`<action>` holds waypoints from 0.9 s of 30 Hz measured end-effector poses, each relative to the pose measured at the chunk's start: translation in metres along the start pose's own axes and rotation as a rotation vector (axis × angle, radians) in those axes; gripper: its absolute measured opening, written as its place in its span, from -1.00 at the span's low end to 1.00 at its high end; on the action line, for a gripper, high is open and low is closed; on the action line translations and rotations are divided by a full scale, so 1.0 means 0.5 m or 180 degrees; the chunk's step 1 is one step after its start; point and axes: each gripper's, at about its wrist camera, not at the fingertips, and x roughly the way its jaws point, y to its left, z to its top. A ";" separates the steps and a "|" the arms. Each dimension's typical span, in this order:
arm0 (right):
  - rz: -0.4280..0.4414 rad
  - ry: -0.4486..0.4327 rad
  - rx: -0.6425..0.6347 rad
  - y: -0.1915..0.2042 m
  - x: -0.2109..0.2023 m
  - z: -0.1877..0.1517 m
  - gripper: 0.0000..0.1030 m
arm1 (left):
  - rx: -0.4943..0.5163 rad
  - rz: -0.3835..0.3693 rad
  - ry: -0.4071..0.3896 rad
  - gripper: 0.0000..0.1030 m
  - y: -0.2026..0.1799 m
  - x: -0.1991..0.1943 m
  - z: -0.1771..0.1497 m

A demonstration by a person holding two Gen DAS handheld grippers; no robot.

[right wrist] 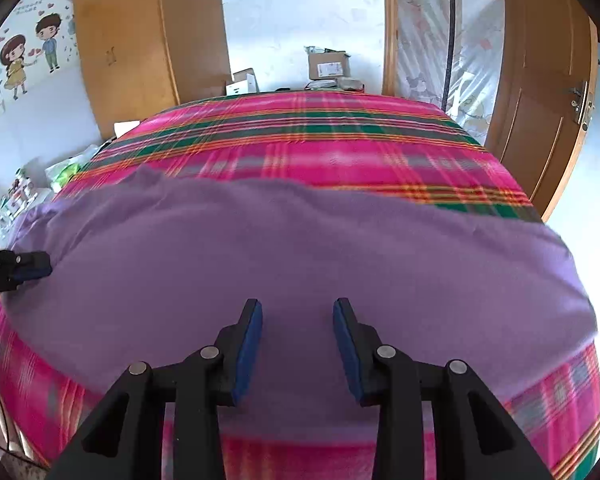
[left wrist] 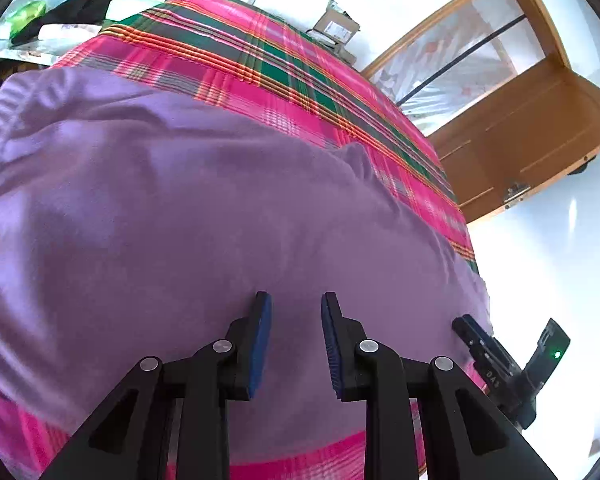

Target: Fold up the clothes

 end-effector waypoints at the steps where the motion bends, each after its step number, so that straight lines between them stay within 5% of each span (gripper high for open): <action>1: 0.0013 0.0003 -0.0016 0.010 -0.005 -0.012 -0.26 | 0.0010 -0.0010 -0.0006 -0.48 -0.001 0.001 -0.007; 7: -0.0038 -0.0012 -0.0030 0.043 -0.039 -0.056 -0.25 | 0.0087 -0.0058 -0.0025 -0.48 0.019 -0.033 -0.042; 17: 0.0168 -0.0238 -0.0233 0.157 -0.061 -0.016 -0.25 | 0.0016 -0.0191 -0.0081 -0.48 0.080 -0.103 -0.088; 27: 0.0208 0.0070 -0.0477 0.238 -0.028 -0.050 -0.25 | -0.0231 -0.0233 -0.0222 -0.47 0.156 -0.167 -0.099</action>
